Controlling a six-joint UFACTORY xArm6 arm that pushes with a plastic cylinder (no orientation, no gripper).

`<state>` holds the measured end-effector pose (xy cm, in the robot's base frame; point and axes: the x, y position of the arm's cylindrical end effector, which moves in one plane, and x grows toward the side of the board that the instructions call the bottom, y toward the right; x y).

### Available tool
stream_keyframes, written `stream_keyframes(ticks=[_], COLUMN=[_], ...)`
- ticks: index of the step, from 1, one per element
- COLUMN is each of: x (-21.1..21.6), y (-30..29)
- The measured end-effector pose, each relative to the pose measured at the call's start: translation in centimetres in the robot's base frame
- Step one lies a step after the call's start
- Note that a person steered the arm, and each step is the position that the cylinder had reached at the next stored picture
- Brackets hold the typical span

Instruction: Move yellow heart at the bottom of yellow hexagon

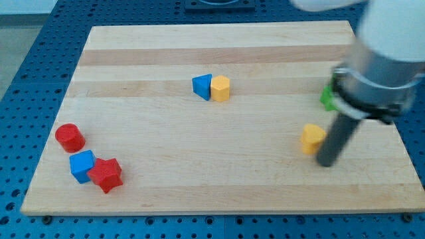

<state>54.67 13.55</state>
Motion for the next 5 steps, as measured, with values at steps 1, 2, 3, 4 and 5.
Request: stream_keyframes(ticks=[1, 2, 3, 4, 5], x=[-3.3, -4.5, -1.5, 0.7, 0.7], y=[-8.2, -10.6, -10.5, -8.2, -3.4])
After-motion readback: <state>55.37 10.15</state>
